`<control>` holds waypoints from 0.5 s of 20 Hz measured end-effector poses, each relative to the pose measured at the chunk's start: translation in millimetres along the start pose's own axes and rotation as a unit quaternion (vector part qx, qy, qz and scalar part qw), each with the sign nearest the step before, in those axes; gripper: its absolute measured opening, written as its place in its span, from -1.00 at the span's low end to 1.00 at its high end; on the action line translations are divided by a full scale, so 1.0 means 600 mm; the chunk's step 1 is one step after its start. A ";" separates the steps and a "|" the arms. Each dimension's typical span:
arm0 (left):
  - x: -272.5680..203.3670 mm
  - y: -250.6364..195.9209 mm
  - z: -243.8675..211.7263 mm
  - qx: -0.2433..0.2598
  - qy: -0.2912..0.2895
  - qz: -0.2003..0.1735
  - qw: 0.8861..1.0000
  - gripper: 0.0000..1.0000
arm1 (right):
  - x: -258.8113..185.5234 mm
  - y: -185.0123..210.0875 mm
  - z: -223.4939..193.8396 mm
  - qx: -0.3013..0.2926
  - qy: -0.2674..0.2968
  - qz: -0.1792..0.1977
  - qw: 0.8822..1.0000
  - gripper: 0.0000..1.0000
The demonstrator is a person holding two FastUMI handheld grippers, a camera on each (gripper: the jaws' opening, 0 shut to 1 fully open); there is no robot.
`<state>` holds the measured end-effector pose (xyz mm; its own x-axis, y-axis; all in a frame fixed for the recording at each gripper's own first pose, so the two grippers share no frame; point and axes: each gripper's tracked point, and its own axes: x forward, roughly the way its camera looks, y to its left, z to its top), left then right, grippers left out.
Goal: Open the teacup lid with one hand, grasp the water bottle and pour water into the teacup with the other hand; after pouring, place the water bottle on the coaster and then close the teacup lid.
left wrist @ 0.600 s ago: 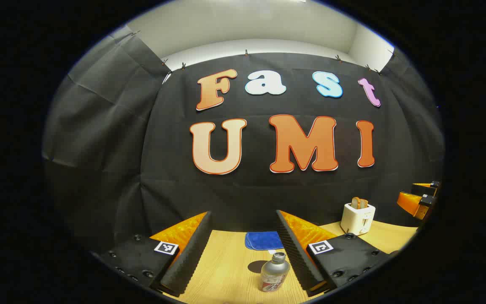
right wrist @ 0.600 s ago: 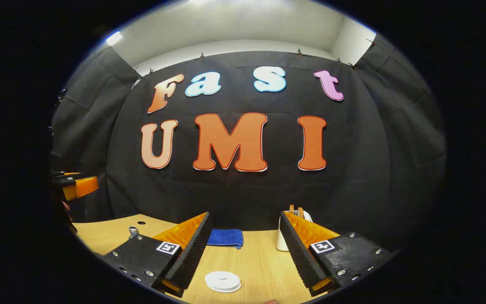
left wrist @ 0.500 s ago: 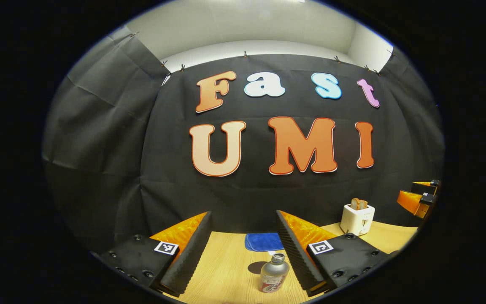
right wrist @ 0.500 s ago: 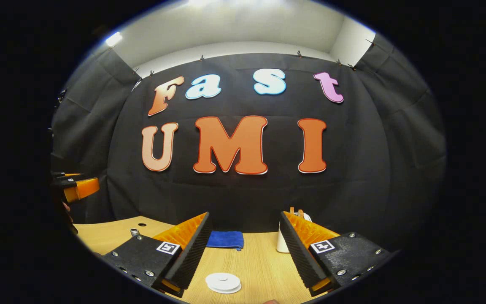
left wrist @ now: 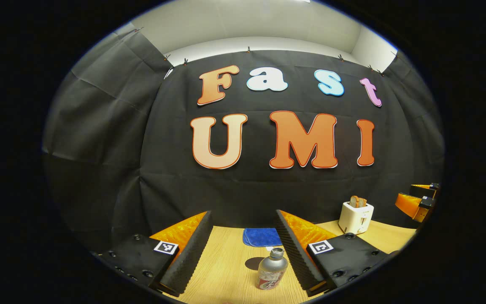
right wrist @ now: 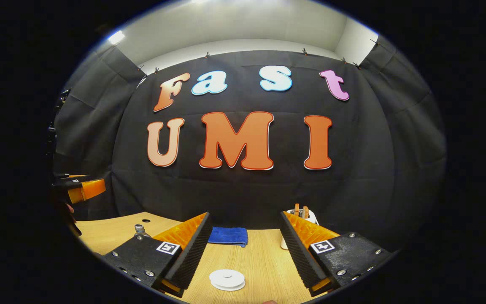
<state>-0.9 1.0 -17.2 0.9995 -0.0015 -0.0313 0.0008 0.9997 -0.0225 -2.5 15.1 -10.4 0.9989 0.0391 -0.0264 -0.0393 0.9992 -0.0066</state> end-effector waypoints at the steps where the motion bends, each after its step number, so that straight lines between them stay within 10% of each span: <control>1: 0.001 -0.002 0.001 -0.001 0.001 -0.002 1.000 0.93 | 0.002 0.004 -0.005 0.003 0.006 0.005 1.000 0.93; 10: 0.005 -0.017 -0.008 0.000 -0.003 -0.017 1.000 0.93 | 0.010 0.018 -0.044 -0.003 0.030 0.022 0.999 0.93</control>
<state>1.8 -9.1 -22.1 0.9991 -0.0349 -0.0250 0.0344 0.9991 -0.0237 2.2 25.9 -36.8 0.9928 0.0820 -0.0869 -0.0832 0.9965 -0.0097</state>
